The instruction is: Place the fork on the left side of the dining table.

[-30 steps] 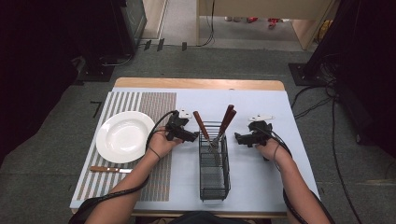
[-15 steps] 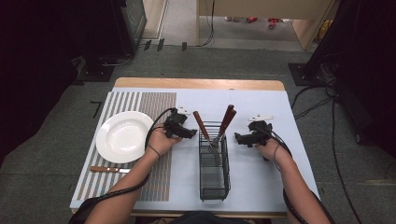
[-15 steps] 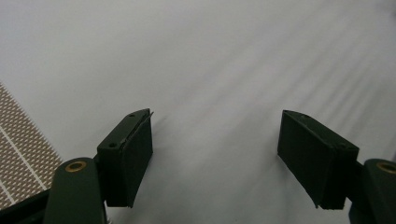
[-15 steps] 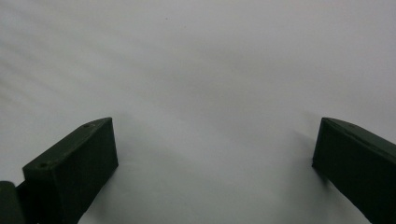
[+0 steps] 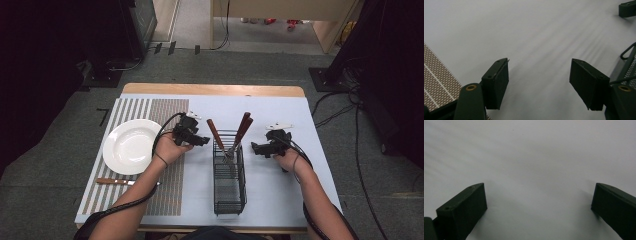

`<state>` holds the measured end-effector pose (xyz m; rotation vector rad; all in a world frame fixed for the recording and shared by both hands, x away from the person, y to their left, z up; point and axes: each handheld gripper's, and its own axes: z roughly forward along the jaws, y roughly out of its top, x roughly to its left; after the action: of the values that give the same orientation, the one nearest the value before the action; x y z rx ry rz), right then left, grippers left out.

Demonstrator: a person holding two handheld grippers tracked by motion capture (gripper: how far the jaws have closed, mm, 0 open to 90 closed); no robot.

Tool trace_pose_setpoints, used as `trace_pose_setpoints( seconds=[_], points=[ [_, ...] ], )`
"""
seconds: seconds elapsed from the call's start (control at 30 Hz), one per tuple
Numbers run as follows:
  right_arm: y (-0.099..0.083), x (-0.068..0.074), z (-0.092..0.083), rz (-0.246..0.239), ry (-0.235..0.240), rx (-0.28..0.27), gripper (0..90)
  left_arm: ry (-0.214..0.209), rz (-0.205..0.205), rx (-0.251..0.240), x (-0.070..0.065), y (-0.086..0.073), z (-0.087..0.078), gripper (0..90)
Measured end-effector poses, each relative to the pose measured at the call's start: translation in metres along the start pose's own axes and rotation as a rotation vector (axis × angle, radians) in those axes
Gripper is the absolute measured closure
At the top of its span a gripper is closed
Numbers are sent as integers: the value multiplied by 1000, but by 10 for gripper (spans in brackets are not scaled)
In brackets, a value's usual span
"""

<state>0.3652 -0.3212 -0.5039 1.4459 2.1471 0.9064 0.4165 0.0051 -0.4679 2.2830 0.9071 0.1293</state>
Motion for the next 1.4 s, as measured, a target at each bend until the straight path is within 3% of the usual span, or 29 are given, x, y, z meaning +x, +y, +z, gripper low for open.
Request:
trace_pose_setpoints(
  seconds=[0.53,0.63,0.8,1.07,1.27,1.4],
  points=[
    [0,0,0,1,0,-1,0,-78,-9,-9,0,9,-23,332],
    [0,0,0,0,0,-1,0,-119,-29,-14,2,10,-27,334],
    [0,0,0,2,0,1,0,-114,-21,-15,2,13,-34,334],
    [0,0,0,0,0,0,0,-141,-6,-53,1,18,-49,299],
    [0,0,0,1,0,1,0,-151,9,-52,2,21,-61,331],
    [0,0,0,1,0,0,0,-135,4,-63,1,25,-68,327]
  ],
)
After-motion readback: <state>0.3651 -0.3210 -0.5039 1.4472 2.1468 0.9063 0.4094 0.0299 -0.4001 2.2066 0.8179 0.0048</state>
